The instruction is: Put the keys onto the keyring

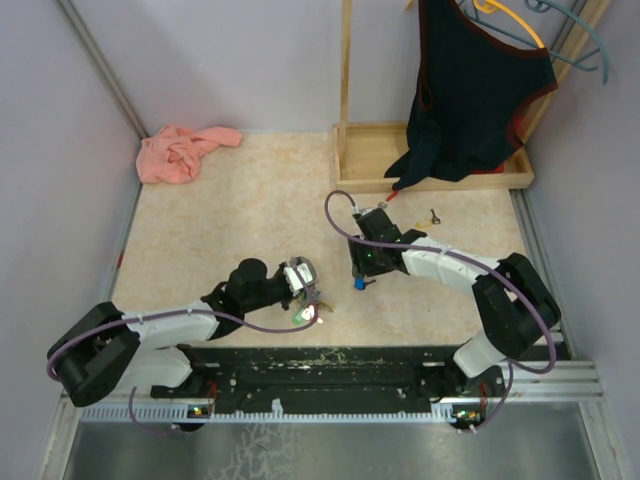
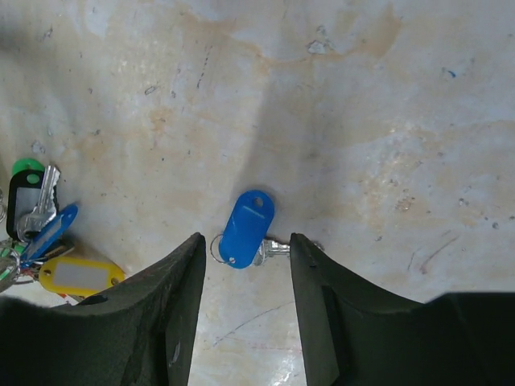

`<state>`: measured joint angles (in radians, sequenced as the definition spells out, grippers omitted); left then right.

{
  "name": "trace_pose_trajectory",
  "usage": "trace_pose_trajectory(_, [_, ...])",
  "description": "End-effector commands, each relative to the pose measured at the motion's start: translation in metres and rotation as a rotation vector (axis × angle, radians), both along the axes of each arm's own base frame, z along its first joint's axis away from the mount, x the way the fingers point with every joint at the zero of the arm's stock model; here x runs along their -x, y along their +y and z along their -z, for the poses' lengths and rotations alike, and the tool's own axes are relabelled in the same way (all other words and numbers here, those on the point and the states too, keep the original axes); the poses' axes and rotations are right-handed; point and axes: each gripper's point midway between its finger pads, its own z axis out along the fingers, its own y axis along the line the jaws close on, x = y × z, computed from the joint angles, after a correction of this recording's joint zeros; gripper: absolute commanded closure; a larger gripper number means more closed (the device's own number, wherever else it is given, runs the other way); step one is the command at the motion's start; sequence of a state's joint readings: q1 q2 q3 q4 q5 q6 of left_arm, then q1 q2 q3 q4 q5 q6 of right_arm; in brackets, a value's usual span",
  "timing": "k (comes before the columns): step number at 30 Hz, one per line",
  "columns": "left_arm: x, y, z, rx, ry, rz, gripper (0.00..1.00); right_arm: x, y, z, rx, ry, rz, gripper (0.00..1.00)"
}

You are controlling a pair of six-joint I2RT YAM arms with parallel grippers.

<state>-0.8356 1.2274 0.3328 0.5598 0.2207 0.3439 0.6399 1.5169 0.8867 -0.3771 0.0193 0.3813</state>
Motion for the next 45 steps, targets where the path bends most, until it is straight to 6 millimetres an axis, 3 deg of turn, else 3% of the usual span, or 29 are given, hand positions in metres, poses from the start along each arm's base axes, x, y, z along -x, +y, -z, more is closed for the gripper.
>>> trace_pose_trajectory(1, [-0.004, -0.004, -0.016, 0.042, -0.030, -0.010, 0.99, -0.010, 0.028, -0.013, -0.044, -0.058, -0.134, 0.54])
trace_pose_trajectory(4, [-0.006, -0.003, -0.016, 0.044, -0.034, -0.018, 0.99, -0.008, 0.034, -0.009, -0.014, -0.040, -0.172, 0.54])
trace_pose_trajectory(12, [-0.006, -0.002, -0.018, 0.052, -0.037, -0.022, 0.99, -0.009, 0.053, -0.006, -0.033, -0.033, -0.214, 0.71])
trace_pose_trajectory(15, [-0.006, -0.002, -0.018, 0.053, -0.035, -0.020, 0.99, -0.008, 0.046, 0.014, 0.018, 0.016, -0.191, 0.73])
trace_pose_trajectory(21, [-0.006, -0.001, -0.019, 0.054, -0.037, -0.021, 0.99, -0.010, 0.018, 0.028, 0.077, 0.065, -0.107, 0.73])
trace_pose_trajectory(25, [-0.006, -0.001, -0.019, 0.055, -0.036, -0.025, 0.99, -0.015, -0.004, 0.019, 0.131, 0.034, -0.066, 0.71])
trace_pose_trajectory(31, [-0.007, 0.000, -0.019, 0.055, -0.036, -0.033, 0.99, -0.012, -0.003, -0.016, 0.113, -0.029, -0.136, 0.60])
trace_pose_trajectory(34, [-0.009, 0.001, -0.019, 0.057, -0.037, -0.043, 0.99, -0.006, 0.004, -0.026, 0.134, -0.042, -0.177, 0.59])
trace_pose_trajectory(37, [-0.011, 0.004, -0.020, 0.066, -0.031, -0.060, 0.99, 0.005, 0.017, -0.025, 0.182, -0.036, -0.247, 0.59])
trace_pose_trajectory(45, [-0.011, 0.009, -0.024, 0.095, -0.037, -0.071, 0.99, 0.014, 0.033, -0.005, 0.280, 0.009, -0.326, 0.69])
